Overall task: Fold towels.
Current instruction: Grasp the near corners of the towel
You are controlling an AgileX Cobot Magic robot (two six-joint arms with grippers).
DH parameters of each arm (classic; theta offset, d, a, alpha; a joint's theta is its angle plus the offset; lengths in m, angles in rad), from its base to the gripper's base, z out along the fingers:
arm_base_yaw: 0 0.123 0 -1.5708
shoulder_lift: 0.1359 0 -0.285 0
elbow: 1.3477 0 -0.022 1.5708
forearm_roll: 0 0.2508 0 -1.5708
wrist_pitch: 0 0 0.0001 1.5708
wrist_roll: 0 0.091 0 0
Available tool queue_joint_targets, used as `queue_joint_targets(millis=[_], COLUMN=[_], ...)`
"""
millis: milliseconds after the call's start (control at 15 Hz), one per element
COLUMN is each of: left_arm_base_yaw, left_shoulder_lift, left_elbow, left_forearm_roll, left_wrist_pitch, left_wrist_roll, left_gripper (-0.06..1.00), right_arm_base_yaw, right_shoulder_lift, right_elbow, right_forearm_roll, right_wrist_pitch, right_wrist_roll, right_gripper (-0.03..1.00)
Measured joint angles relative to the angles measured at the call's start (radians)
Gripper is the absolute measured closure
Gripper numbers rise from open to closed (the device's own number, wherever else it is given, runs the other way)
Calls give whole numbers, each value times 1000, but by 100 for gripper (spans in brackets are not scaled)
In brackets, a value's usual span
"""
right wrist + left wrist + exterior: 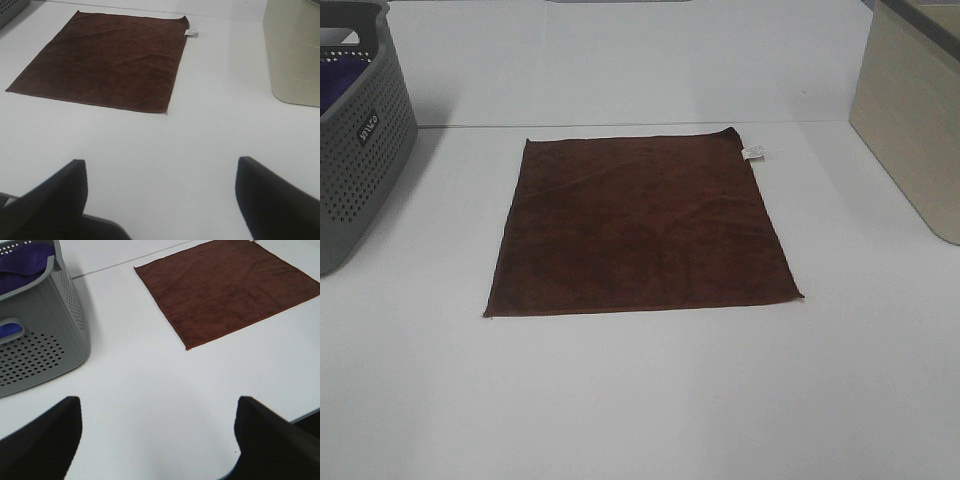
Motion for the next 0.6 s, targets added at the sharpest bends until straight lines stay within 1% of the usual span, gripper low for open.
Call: queue_joint_targets(millis=[600], left_arm_base_yaw=[0], left_shoulder_lift=[0], left_elbow=[0], left_forearm_roll=[0], left_wrist_pitch=[0], left_wrist_roll=[0], left_gripper=[15], right_arm_base_yaw=[0], right_shoulder_lift=[0], right_elbow=[0], right_forearm_roll=[0], right_wrist_pitch=[0], right_wrist_roll=[0], right_gripper=[20])
